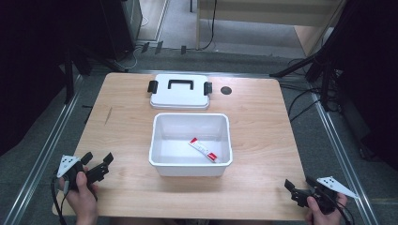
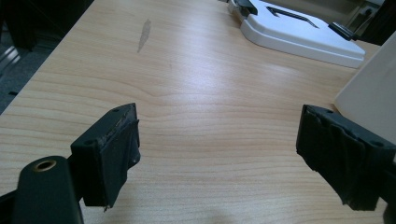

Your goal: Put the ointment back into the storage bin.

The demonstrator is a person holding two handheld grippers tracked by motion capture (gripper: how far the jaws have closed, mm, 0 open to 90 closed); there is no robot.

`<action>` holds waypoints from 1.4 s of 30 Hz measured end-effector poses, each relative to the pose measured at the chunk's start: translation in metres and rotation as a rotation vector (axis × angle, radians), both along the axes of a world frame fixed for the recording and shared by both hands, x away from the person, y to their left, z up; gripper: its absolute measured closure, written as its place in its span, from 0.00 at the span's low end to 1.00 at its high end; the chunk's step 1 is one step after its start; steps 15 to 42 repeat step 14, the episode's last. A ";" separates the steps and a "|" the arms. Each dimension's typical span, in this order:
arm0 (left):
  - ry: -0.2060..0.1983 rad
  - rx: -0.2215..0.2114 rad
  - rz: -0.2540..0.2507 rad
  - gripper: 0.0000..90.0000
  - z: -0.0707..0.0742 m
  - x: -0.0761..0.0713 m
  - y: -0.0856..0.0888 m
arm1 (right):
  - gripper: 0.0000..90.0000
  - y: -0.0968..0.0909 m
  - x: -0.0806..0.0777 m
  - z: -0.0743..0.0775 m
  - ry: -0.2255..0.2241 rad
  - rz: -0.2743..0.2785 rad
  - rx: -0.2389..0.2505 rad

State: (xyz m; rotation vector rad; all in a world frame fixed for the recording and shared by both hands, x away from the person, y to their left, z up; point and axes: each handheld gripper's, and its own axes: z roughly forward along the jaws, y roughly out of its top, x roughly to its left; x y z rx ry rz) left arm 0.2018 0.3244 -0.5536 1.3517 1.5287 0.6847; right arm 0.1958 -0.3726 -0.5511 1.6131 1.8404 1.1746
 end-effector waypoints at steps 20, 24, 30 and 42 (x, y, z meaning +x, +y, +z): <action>0.008 0.014 -0.005 0.16 0.000 0.000 -0.001 | 0.09 0.001 0.001 -0.002 0.007 0.011 -0.008; 0.008 0.014 -0.005 0.16 0.000 0.000 -0.001 | 0.09 0.001 0.001 -0.002 0.007 0.011 -0.008; 0.008 0.014 -0.005 0.16 0.000 0.000 -0.001 | 0.09 0.001 0.001 -0.002 0.007 0.011 -0.008; 0.008 0.014 -0.005 0.16 0.000 0.000 -0.001 | 0.09 0.001 0.001 -0.002 0.007 0.011 -0.008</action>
